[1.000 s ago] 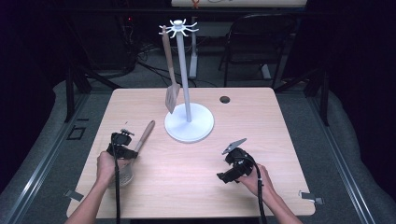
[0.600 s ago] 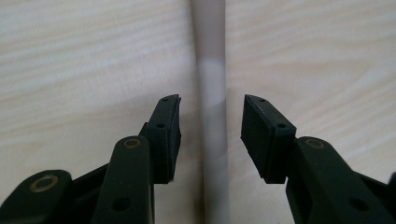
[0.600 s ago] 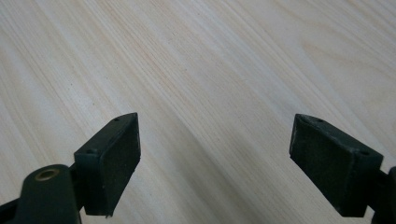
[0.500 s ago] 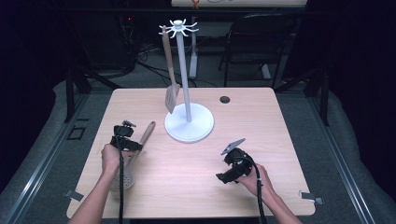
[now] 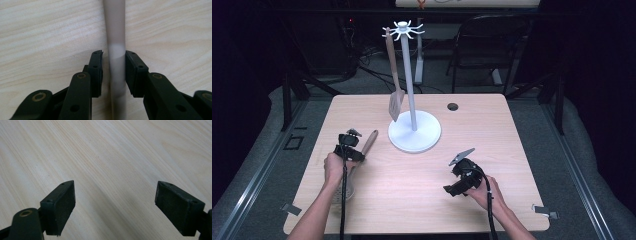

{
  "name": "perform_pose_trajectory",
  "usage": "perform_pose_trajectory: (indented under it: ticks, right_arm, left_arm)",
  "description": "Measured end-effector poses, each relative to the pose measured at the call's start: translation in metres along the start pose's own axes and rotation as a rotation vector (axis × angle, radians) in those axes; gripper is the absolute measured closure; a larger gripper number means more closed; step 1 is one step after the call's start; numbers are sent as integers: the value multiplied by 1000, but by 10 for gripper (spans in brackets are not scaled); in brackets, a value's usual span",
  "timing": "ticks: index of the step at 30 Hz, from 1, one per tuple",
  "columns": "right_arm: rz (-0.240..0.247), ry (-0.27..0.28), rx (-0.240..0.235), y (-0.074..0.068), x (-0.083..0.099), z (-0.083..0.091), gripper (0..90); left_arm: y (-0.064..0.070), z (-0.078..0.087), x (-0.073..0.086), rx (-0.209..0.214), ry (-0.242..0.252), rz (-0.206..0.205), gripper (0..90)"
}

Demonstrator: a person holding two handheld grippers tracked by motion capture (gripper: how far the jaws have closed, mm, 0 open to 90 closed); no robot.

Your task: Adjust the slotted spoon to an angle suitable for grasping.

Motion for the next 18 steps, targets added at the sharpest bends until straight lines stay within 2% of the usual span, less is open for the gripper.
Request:
perform_pose_trajectory:
  ticks: [4,13,18]
  right_arm:
    - [-2,-4,1,1,0,1,164]
    - [1,-2,1,2,1,3,167]
    - [2,-1,5,1,0,2,169]
  left_arm:
    - [1,0,0,16,14,1,744]
    - [-1,1,4,54,61,34,756]
    - [-1,9,5,52,100,26,756]
Point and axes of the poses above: each handheld gripper's, and its own axes: z roughly backward along the jaws, x roughly out of its underside, y roughly to its right, the point moved 6 cm from there along -z, roughly forward along the jaws, and after that the axes turned 9 degrees about -z, right-handed, at the moved point
